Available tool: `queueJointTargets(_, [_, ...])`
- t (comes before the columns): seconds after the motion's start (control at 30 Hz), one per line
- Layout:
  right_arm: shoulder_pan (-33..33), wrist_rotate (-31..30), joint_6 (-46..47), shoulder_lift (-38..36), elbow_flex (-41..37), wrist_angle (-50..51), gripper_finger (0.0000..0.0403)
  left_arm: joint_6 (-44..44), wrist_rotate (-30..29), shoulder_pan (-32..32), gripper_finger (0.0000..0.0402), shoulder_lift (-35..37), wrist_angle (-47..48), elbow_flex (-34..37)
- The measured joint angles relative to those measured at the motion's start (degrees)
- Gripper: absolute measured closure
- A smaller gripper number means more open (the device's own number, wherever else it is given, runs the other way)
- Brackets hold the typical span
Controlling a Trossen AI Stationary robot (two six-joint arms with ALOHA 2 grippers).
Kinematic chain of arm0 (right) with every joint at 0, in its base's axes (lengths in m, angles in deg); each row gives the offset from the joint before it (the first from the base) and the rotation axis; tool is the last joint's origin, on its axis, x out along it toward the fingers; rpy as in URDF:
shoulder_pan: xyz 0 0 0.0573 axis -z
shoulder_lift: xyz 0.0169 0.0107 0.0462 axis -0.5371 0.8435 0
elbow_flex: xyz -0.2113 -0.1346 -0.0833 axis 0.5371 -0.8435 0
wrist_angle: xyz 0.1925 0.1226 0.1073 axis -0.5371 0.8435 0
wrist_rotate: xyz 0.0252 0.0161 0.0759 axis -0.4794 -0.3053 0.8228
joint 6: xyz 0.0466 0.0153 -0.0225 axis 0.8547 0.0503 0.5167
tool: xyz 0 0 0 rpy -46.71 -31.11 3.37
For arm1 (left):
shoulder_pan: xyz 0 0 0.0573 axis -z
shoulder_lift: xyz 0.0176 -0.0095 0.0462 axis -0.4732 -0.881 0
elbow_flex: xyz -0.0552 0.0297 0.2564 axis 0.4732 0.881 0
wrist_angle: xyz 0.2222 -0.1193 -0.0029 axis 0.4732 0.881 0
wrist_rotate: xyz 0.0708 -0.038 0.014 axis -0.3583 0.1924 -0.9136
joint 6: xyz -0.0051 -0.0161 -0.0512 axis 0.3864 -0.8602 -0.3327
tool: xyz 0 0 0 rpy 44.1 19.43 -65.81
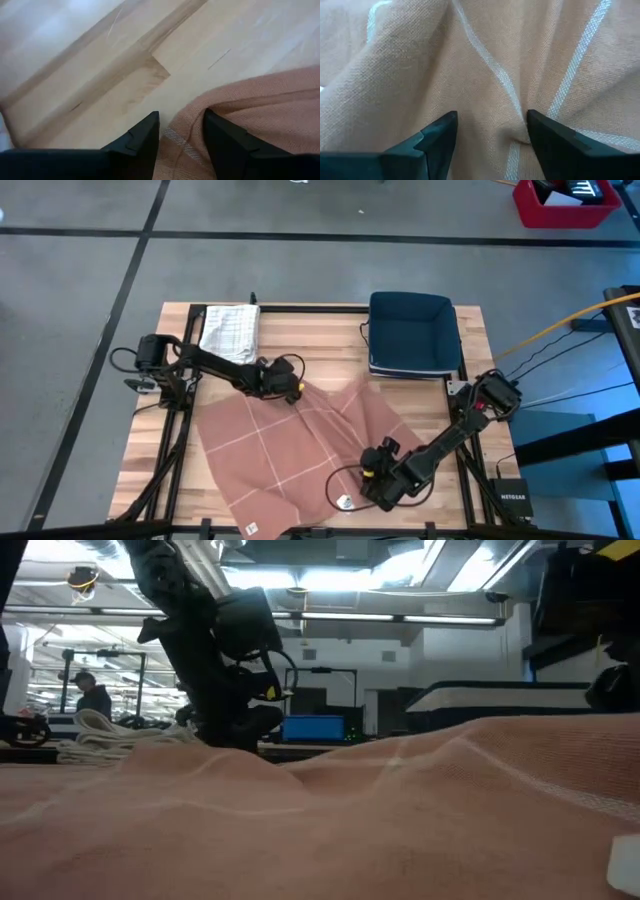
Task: Fold towel
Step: Fold the brown towel on the table
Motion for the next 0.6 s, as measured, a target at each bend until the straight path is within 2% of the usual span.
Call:
queueJointTargets(0.2, [1.8, -3.9, -4.4, -1.1, 2.8, 5.1, 0.0160, 6.4, 4.8, 4.0, 0.0259, 6.9, -1.7, -1.0])
queueJointTargets(0.3, [4.1, -7.3, -7.3, -2.1, 3.3, 7.8, 0.0160, 11.6, 4.5, 6.6, 0.0259, 12.0, -5.0, -2.0])
queueJointTargets(0.4, [7.1, -8.1, -11.2, -4.1, 3.2, 8.6, 0.0160, 15.0, 6.3, 8.1, 0.0259, 13.4, -3.9, -1.6])
queueJointTargets(0.6, [15.0, -12.5, -18.4, -7.8, 3.3, 12.8, 0.0160, 10.1, 12.6, 11.5, 0.0259, 11.3, -5.0, 1.9])
